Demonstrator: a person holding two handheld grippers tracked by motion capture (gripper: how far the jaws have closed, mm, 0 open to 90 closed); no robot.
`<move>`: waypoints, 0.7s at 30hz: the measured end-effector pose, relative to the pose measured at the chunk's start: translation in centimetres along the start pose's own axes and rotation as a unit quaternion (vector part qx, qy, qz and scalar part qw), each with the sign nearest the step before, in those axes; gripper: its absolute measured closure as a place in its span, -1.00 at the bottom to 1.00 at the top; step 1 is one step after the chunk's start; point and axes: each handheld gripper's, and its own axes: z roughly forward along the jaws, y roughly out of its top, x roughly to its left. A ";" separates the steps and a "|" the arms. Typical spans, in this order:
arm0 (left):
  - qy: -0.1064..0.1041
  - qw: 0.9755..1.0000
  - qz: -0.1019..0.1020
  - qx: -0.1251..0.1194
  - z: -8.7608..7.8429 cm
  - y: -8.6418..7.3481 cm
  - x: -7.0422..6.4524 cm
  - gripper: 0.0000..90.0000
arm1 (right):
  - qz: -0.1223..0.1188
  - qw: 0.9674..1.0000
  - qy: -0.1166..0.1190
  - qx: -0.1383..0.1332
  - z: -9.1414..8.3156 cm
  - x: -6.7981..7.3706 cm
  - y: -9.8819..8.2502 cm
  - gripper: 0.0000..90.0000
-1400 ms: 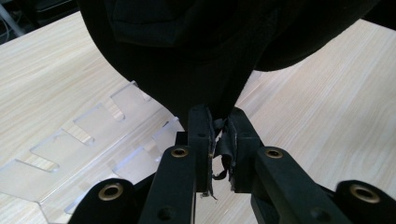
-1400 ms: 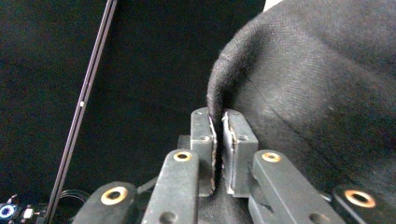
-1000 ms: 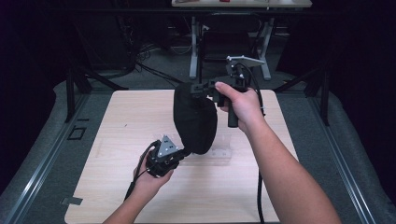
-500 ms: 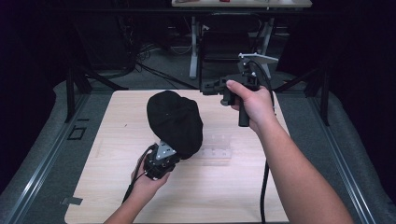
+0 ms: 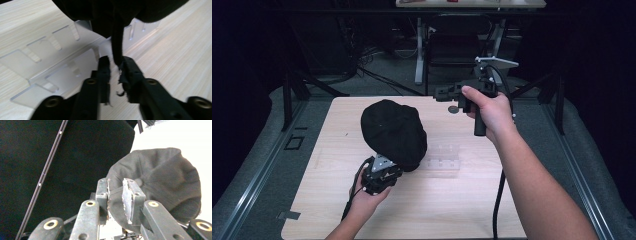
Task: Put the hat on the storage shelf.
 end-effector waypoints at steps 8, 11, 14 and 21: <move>0.012 1.000 -0.017 -0.011 -1.1 -0.7 0.3 0.28 | -0.014 1.000 -0.022 0.001 -0.3 0.0 -0.3 0.67; 0.016 0.999 -0.025 -0.016 -1.6 -1.2 0.7 0.22 | -0.019 0.999 -0.032 -0.001 -0.5 0.1 -0.5 0.67; 0.019 0.999 -0.039 -0.020 -2.3 -1.8 1.4 0.16 | -0.028 0.999 -0.045 -0.003 -0.9 0.1 -0.8 0.67; 0.012 0.997 -0.074 -0.023 -4.4 -3.7 2.9 -0.02 | -0.028 0.998 -0.061 -0.009 -2.5 -1.0 -1.6 0.67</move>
